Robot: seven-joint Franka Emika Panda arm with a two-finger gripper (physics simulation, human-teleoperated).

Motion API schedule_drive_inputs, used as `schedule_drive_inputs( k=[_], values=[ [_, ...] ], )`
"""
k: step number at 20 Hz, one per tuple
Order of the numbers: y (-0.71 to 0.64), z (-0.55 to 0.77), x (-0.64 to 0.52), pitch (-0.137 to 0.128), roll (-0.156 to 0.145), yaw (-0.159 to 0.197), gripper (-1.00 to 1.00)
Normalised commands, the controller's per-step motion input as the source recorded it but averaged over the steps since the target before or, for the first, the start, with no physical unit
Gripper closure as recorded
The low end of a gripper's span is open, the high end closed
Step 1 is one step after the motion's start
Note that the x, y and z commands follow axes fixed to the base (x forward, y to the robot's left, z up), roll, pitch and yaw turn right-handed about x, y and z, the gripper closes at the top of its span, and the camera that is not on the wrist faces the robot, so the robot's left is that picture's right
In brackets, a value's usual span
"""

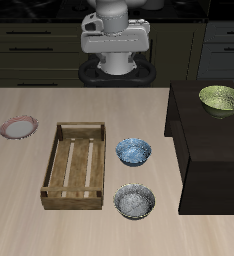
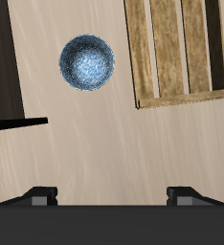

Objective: Place the green bowl in the wooden tray

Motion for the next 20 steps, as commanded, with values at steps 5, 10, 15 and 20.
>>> schedule_drive_inputs(
  k=[5, 10, 15, 20],
  values=[
    [0.08, -0.01, 0.0, -0.013, 0.036, -0.008, -1.0],
    [0.14, 0.11, 0.11, -0.017, 0.012, -0.009, -1.0],
    [0.22, 0.11, 0.16, -0.016, 0.034, -0.009, -1.0],
    [0.42, 0.04, 0.33, 0.027, 0.032, -0.034, -1.0]
  ],
)
